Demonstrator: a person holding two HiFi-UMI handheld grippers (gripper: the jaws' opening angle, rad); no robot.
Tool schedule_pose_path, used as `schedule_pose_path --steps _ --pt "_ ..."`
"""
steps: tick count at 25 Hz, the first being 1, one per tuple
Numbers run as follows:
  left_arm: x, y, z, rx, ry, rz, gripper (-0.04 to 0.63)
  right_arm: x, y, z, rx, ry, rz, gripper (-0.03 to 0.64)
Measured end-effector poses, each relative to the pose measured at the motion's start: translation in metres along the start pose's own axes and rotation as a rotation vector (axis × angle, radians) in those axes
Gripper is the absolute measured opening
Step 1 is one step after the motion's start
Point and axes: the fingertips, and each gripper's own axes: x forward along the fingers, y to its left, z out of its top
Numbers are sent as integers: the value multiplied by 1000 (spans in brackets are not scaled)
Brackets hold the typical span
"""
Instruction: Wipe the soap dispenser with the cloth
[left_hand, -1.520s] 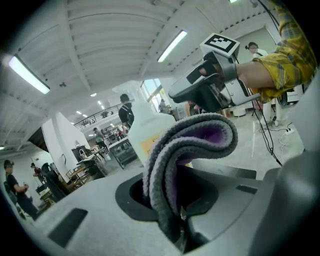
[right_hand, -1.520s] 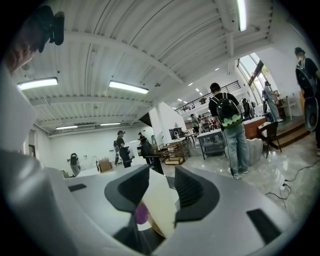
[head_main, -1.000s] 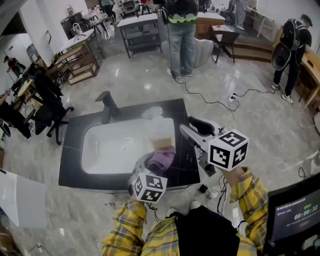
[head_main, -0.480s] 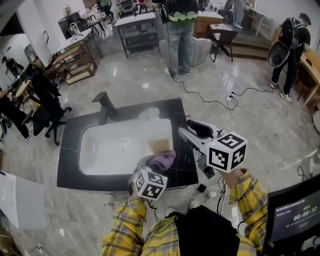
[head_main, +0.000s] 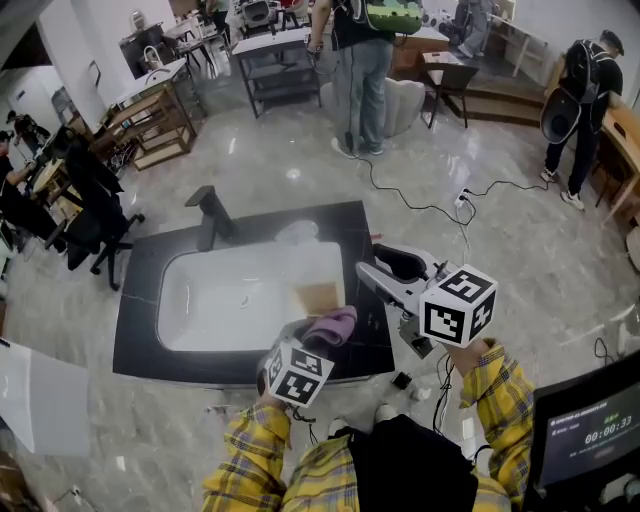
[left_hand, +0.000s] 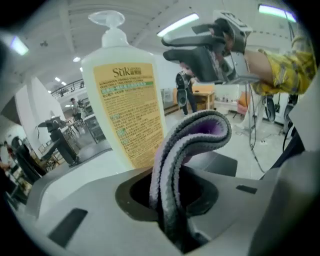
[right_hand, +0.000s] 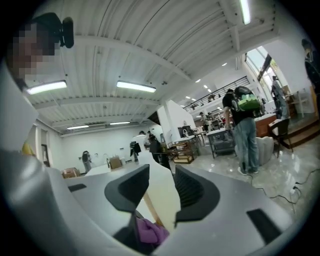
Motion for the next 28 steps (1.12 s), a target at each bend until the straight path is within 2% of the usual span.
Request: schedule_pose_path --steps 3,7,9,12,14,17,21,28 --pt "-26 1 18 -132 -137 -48 72 5 11 12 -53 -15 121 149" --pt "-67 14 45 -263 -319 -46 72 17 28 17 -115 41 296 150" --pt "-85 22 53 -305 -374 -19 72 23 38 15 -177 87 367 156" --pt "-106 33 64 -385 -454 5 72 35 42 15 -287 121 418 178" --pt "-117 37 67 -451 -499 6 72 43 46 17 -319 127 466 201" --pt "-125 43 63 -518 -518 38 72 55 53 17 -365 158 542 231" --pt "-130 48 50 -588 -493 100 72 68 60 13 -493 236 637 238" --pt "-134 43 36 -654 -499 149 72 75 70 13 -581 280 856 236"
